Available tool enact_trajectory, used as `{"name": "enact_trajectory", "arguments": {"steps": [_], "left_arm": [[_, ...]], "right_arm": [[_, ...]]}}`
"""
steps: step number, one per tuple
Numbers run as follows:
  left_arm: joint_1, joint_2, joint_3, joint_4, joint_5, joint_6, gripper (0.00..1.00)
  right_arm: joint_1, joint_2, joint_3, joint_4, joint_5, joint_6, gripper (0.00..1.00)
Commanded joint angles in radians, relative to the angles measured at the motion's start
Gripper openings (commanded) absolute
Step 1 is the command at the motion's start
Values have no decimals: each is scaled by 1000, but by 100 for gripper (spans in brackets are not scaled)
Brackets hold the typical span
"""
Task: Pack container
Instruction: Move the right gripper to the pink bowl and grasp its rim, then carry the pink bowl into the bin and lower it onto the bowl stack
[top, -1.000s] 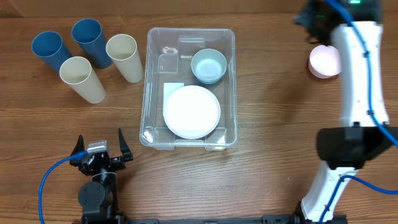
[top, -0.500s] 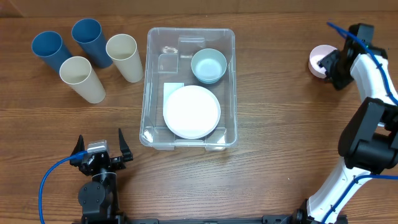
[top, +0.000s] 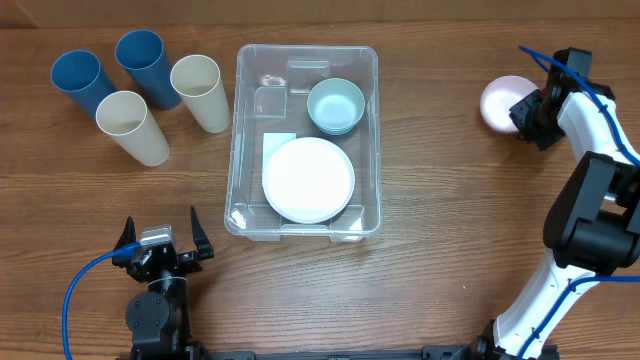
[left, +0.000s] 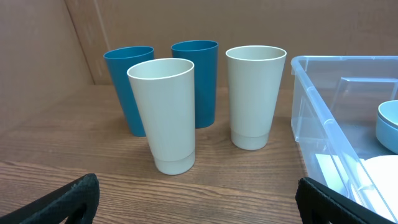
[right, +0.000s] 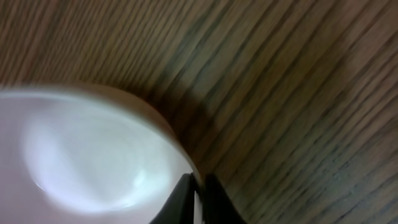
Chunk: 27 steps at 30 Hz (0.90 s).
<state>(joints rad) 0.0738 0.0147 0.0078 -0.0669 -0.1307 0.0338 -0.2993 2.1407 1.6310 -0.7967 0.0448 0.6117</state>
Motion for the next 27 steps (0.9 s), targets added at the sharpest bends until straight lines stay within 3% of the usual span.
{"name": "enact_trajectory", "arguments": {"steps": [1, 10, 12, 14, 18, 21, 27], "left_arm": [[5, -9, -3, 2, 8, 15, 100], [5, -9, -3, 2, 9, 16, 100], [5, -9, -3, 2, 9, 16, 100], [5, -9, -3, 2, 9, 16, 100], [5, -9, -3, 2, 9, 16, 100], [5, -9, -3, 2, 8, 16, 100], [5, -9, -3, 2, 9, 16, 100]], "right_arm": [[1, 10, 6, -18, 5, -2, 4], [47, -152, 312, -252, -48, -71, 4], [83, -211, 369, -276, -66, -100, 4], [207, -318, 422, -298, -125, -166, 4], [460, -386, 425, -330, -118, -224, 4], [639, -340, 370, -332, 24, -219, 4], [732, -222, 225, -217, 44, -216, 4]]}}
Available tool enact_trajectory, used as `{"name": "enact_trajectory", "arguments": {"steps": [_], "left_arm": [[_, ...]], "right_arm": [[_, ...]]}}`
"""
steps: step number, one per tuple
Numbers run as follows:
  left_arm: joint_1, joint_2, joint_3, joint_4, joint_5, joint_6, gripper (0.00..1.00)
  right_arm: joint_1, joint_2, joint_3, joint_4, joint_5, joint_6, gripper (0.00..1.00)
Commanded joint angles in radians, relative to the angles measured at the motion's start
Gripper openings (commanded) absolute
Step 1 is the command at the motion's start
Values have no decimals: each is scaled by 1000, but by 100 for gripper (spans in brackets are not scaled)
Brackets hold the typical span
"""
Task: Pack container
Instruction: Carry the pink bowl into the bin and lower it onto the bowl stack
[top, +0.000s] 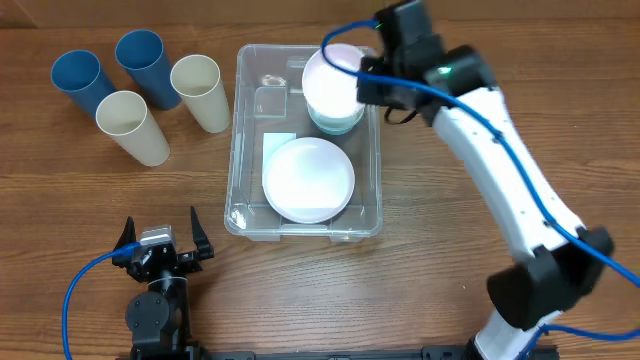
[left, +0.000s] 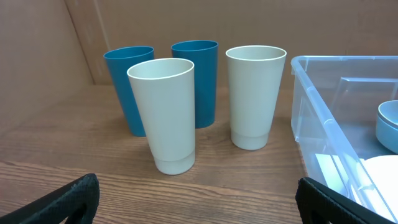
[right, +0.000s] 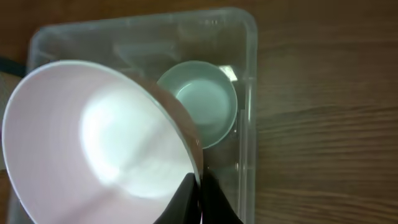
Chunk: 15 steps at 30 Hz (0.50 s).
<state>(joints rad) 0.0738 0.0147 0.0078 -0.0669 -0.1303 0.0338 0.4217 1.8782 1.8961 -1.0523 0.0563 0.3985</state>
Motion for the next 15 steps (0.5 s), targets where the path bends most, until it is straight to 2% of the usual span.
{"name": "enact_trajectory", "arguments": {"steps": [1, 4, 5, 6, 7, 9, 15], "left_arm": [[5, -9, -3, 2, 8, 16, 100], [5, -9, -3, 2, 8, 16, 100], [5, -9, -3, 2, 8, 16, 100], [5, -9, -3, 2, 8, 16, 100], [5, -9, -3, 2, 8, 15, 100], [5, -9, -3, 2, 8, 16, 100], [5, -9, -3, 2, 8, 16, 100]], "right_arm": [[11, 69, -40, 51, 33, -3, 4], [11, 141, -40, 107, 33, -7, 4], [11, 164, -40, 128, 33, -11, 15], [11, 180, -40, 140, 33, -14, 46], [11, 192, -40, 147, 34, -15, 63], [11, 194, -37, 154, 40, -34, 67], [11, 192, 37, 91, 19, -40, 66]]}}
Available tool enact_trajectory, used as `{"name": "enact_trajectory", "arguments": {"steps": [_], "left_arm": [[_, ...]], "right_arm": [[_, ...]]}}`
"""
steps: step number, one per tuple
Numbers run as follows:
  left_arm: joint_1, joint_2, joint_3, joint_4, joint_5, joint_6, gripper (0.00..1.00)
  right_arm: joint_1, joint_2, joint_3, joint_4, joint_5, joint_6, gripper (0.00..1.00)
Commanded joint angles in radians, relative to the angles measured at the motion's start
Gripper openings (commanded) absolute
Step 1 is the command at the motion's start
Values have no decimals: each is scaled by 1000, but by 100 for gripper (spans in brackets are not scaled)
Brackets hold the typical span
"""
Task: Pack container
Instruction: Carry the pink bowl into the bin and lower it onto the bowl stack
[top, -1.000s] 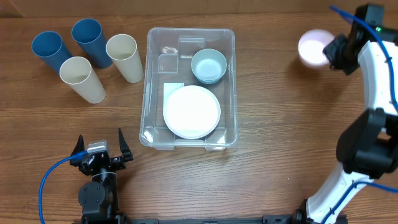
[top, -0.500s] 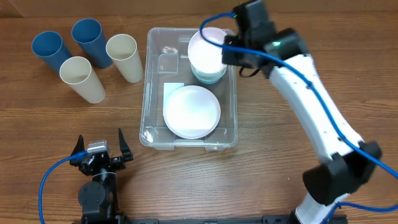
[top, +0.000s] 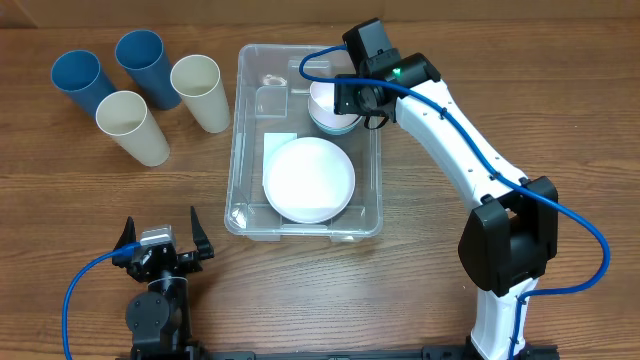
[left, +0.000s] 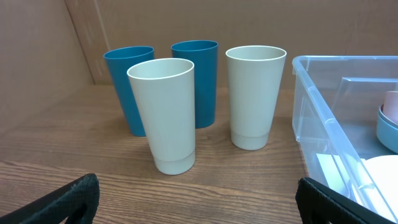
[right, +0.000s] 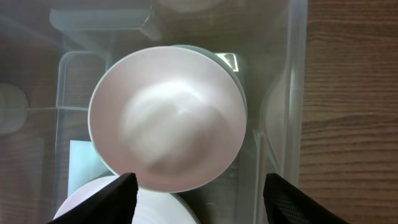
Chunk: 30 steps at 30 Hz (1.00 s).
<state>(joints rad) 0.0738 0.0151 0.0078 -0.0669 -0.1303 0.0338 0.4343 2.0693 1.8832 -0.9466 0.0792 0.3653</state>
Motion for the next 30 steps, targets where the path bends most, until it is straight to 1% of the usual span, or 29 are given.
{"name": "enact_trajectory", "arguments": {"steps": [1, 3, 4, 5, 6, 7, 9, 13, 17, 23, 27, 30], "left_arm": [[5, -10, -3, 2, 8, 16, 100], [5, -10, -3, 2, 8, 16, 100], [5, -10, -3, 2, 8, 16, 100], [5, -10, -3, 2, 8, 16, 100], [5, -10, -3, 2, 8, 16, 100], [5, -10, -3, 2, 8, 16, 100], [5, -10, -3, 2, 8, 16, 100], [5, -10, -3, 2, 8, 16, 100], [5, -10, -3, 2, 8, 16, 100], [5, -10, -3, 2, 8, 16, 100], [5, -10, -3, 2, 8, 16, 100], [5, -10, -3, 2, 8, 16, 100]], "right_arm": [[-1, 1, 54, -21, -19, -7, 65], [0, 1, 55, -24, -54, -7, 57], [4, 2, 55, -24, -59, -7, 49], [12, 2, 55, -23, -58, -7, 35], [23, 2, 54, -18, -58, -7, 25], [31, 4, 53, -12, -56, -7, 19], [44, 18, 53, 4, -55, -6, 13], [63, 69, 52, 37, -57, 2, 11], [83, 105, 51, 38, -59, 5, 11], [127, 105, 51, 57, -54, 4, 11], [127, 105, 52, 85, -35, 0, 11], [121, 105, 52, 109, -18, -31, 11]]}}
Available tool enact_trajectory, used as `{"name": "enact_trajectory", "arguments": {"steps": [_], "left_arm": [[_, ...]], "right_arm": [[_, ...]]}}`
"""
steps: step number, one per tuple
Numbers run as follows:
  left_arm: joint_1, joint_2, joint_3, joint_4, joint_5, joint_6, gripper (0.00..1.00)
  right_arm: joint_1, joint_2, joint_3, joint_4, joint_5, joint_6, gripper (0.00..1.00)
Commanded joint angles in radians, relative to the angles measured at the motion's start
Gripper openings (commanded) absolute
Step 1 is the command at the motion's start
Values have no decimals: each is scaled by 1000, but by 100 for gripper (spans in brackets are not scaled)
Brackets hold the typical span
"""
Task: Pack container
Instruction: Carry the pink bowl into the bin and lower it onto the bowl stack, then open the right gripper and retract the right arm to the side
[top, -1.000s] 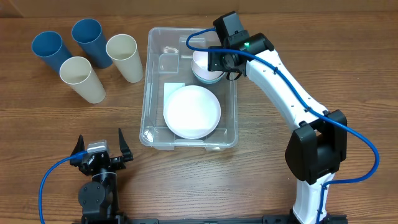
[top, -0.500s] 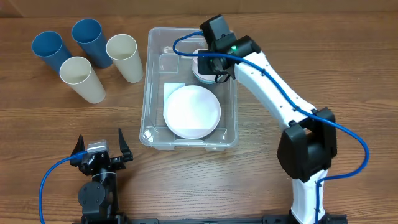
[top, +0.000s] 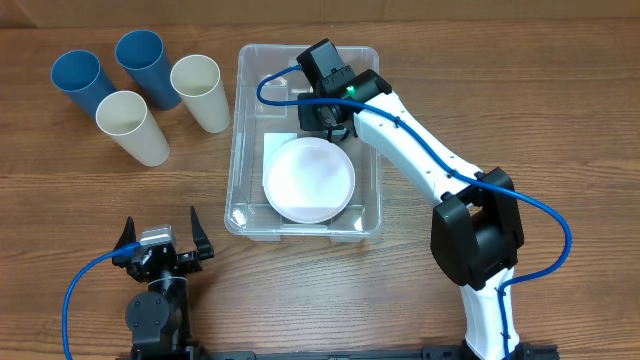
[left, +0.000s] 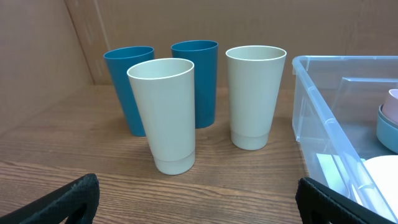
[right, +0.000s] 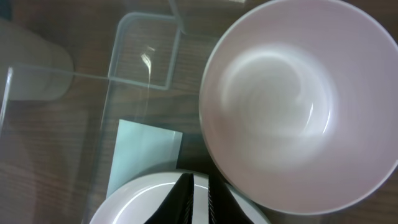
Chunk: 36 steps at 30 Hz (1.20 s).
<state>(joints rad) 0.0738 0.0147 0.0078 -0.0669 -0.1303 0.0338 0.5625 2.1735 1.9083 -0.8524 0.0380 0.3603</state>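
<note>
The clear container (top: 240, 130) holds a white plate (top: 308, 180) at its near end. A pink bowl (right: 298, 106) sits nested in a pale blue bowl (left: 388, 134) at the far right of the container; my right arm hides both in the overhead view. My right gripper (right: 200, 186) is inside the container beside the pink bowl, over the plate's far rim. Its fingers are drawn together with nothing between them. My left gripper (left: 198, 202) rests open near the table's front edge, empty.
Two blue cups (top: 78, 78) and two cream cups (top: 200, 90) stand upright left of the container. A pale teal card (right: 146, 158) lies on the container floor under the plate's far edge. My right arm stretches diagonally over the container's right wall.
My right gripper was wide open above the pink bowl. It is now shut, lower and further left, beside the bowl and over the plate's rim. The left arm has not moved.
My right gripper was shut on the pink bowl's rim on the table at the far right. Then it held the bowl over the container's blue bowl. After that it was open with the pink bowl nested there. Now it is shut beside the bowl.
</note>
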Motion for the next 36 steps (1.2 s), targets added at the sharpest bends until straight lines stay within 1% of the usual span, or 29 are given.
{"name": "enact_trajectory", "arguments": {"steps": [1, 4, 9, 12, 15, 17, 21, 23, 24, 26, 27, 28, 29, 30, 34, 36], "left_arm": [[5, -9, -3, 2, 8, 16, 100], [5, -9, -3, 2, 8, 16, 100], [5, -9, -3, 2, 8, 16, 100], [5, -9, -3, 2, 8, 16, 100], [5, -9, -3, 2, 8, 16, 100], [5, -9, -3, 2, 8, 16, 100], [5, -9, -3, 2, 8, 16, 100], [5, -9, -3, 2, 8, 15, 100], [5, -9, -3, 2, 8, 16, 100], [5, -9, -3, 2, 8, 16, 100], [5, -9, -3, 2, 8, 16, 100], [5, -9, -3, 2, 8, 16, 100], [5, -9, -3, 2, 8, 16, 100], [5, -9, -3, 2, 8, 16, 100], [5, -9, -3, 3, -10, 16, 100], [5, -9, -3, 3, -7, 16, 100]], "right_arm": [[-7, 0, 27, 23, 29, -28, 11], [-7, 12, 26, 48, 32, -28, 11], [-7, 80, 26, 58, 31, -28, 11], [-7, 81, 27, 66, 32, -28, 11], [-8, 77, 35, 57, 32, -41, 7], [-8, 55, 109, -10, 32, -51, 6], [-17, -27, 368, -221, 70, -55, 8], [-50, -58, 500, -316, 108, -54, 18], [-79, -70, 548, -352, 131, -51, 33], [-144, -87, 590, -396, 180, -7, 67], [-218, -98, 598, -430, 212, 69, 91], [-360, -101, 599, -505, 213, 226, 100], [-436, -101, 598, -548, 211, 295, 100], [-496, -101, 598, -579, 211, 327, 100], [-695, -101, 598, -620, 178, 328, 100], [-760, -101, 598, -621, 179, 328, 100]]}}
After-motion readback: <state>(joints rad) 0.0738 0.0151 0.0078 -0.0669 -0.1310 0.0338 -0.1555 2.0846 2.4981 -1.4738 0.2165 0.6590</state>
